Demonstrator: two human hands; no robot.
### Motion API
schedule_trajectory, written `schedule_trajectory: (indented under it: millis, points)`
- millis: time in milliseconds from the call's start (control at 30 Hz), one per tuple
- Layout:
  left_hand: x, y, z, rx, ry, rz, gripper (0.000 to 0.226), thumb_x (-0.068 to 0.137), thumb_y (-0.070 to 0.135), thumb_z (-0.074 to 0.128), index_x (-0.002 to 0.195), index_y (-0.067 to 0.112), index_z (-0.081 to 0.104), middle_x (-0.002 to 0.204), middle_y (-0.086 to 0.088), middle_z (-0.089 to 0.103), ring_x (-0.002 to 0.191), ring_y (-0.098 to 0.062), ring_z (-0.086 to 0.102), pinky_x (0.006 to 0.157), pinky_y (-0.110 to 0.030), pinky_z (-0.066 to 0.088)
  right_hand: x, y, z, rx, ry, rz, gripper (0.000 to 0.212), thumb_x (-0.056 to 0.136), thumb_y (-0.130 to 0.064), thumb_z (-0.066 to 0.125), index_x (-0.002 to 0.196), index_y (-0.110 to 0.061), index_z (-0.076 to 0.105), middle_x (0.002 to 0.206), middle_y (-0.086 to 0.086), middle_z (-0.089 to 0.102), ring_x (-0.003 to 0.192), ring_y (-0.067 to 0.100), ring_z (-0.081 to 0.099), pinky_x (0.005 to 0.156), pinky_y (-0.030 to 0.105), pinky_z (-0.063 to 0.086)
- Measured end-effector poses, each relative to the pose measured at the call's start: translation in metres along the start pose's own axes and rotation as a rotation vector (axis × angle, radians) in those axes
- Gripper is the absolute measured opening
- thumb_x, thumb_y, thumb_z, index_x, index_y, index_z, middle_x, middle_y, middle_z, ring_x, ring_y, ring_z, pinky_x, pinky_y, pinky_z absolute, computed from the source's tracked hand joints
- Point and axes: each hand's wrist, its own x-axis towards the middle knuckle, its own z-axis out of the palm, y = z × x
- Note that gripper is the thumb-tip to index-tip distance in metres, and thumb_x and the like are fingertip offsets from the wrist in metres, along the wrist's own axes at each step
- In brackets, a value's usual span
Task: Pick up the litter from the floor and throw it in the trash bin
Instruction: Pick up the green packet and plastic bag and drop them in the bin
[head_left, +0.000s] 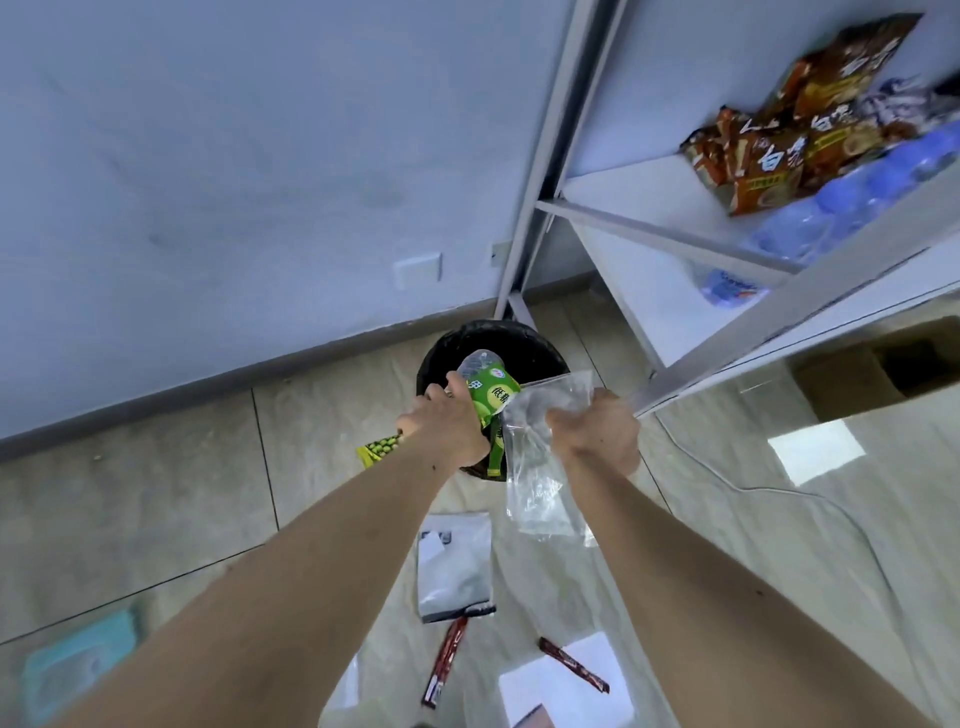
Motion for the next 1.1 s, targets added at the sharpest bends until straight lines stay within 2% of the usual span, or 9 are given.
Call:
schedule_trajectory:
  millis: [100, 200, 300, 400, 500, 667, 800, 933, 1100]
  points:
    - [0.03, 0.006, 0.013, 0.001, 0.025, -0.011, 0.093, 0.08, 0.026, 0.065, 0.15, 0.02, 0.004, 0.14, -0.015, 0.033, 0.126, -0.034, 0.039, 0.094, -0.049, 0.04, 0.022, 0.001, 0.03, -0.015, -0.004, -0.029, 0.023, 0.078, -0.031, 0.065, 0.1, -0.024, 0.062, 0.089, 0.001, 0.069, 0.082, 0.025, 0.067, 0.073, 0.034, 0.054]
    - [0.056, 0.008, 0.021, 0.059, 0.082, 0.035, 0.102, 0.079, 0.039, 0.07, 0.151, 0.018, 0.001, 0.146, -0.017, 0.029, 0.131, -0.037, 0.035, 0.1, -0.055, 0.035, 0.037, 0.003, 0.048, -0.073, -0.045, -0.111, 0.043, 0.078, -0.049, 0.068, 0.109, -0.022, 0.056, 0.103, 0.003, 0.068, 0.095, 0.028, 0.065, 0.068, 0.034, 0.047]
    - [0.071, 0.005, 0.023, 0.113, 0.176, 0.109, 0.1, 0.077, 0.049, 0.068, 0.15, 0.014, 0.01, 0.149, -0.016, 0.029, 0.136, -0.036, 0.031, 0.104, -0.06, 0.03, 0.043, 0.004, 0.056, -0.091, -0.047, -0.164, 0.056, 0.074, -0.047, 0.074, 0.117, -0.019, 0.05, 0.109, 0.007, 0.067, 0.102, 0.03, 0.064, 0.077, 0.039, 0.051]
    - [0.075, 0.0, 0.021, 0.132, 0.234, 0.178, 0.067, 0.082, 0.036, 0.063, 0.137, 0.011, 0.034, 0.133, -0.012, 0.046, 0.126, -0.034, 0.043, 0.1, -0.055, 0.035, 0.043, 0.007, 0.06, -0.101, -0.048, -0.183, 0.044, 0.079, -0.038, 0.071, 0.114, -0.019, 0.05, 0.11, 0.006, 0.067, 0.104, 0.03, 0.063, 0.08, 0.04, 0.052]
    - [0.073, -0.006, 0.017, 0.188, 0.237, 0.218, 0.046, 0.084, 0.028, 0.061, 0.125, 0.013, 0.048, 0.121, -0.01, 0.052, 0.117, -0.032, 0.049, 0.095, -0.05, 0.039, 0.039, 0.012, 0.064, -0.153, -0.086, -0.233, 0.031, 0.089, -0.038, 0.061, 0.112, -0.02, 0.05, 0.108, 0.004, 0.068, 0.103, 0.029, 0.063, 0.069, 0.033, 0.044]
    - [0.067, -0.015, 0.006, 0.22, 0.253, 0.236, 0.038, 0.086, 0.026, 0.061, 0.121, 0.014, 0.053, 0.118, -0.009, 0.056, 0.116, -0.03, 0.052, 0.093, -0.045, 0.041, 0.032, 0.019, 0.064, -0.213, -0.118, -0.228, 0.028, 0.092, -0.036, 0.059, 0.111, -0.017, 0.052, 0.107, 0.007, 0.068, 0.098, 0.03, 0.065, 0.065, 0.032, 0.041]
    - [0.052, -0.029, 0.0, 0.252, 0.25, 0.236, 0.035, 0.087, 0.026, 0.059, 0.12, 0.014, 0.055, 0.117, -0.008, 0.057, 0.115, -0.029, 0.052, 0.093, -0.043, 0.042, 0.016, 0.02, 0.064, -0.275, -0.141, -0.238, 0.028, 0.097, -0.041, 0.048, 0.108, -0.015, 0.052, 0.1, 0.009, 0.068, 0.084, 0.03, 0.062, 0.063, 0.033, 0.041]
    - [0.027, -0.057, -0.001, 0.258, 0.258, 0.221, 0.028, 0.089, 0.023, 0.056, 0.116, 0.016, 0.057, 0.114, -0.007, 0.059, 0.112, -0.027, 0.054, 0.09, -0.041, 0.042, -0.013, 0.022, 0.063, -0.39, -0.242, -0.257, 0.021, 0.091, -0.023, 0.055, 0.111, -0.016, 0.055, 0.102, 0.006, 0.065, 0.084, 0.027, 0.06, 0.066, 0.032, 0.043]
    - [-0.017, -0.126, 0.008, 0.301, 0.256, 0.166, 0.026, 0.09, 0.019, 0.055, 0.116, 0.014, 0.058, 0.11, -0.007, 0.06, 0.107, -0.026, 0.056, 0.086, -0.038, 0.042, -0.073, 0.024, 0.07, -0.503, -0.343, -0.264, 0.022, 0.082, -0.012, 0.055, 0.105, -0.014, 0.058, 0.073, 0.0, 0.055, 0.067, 0.02, 0.055, 0.051, 0.023, 0.035]
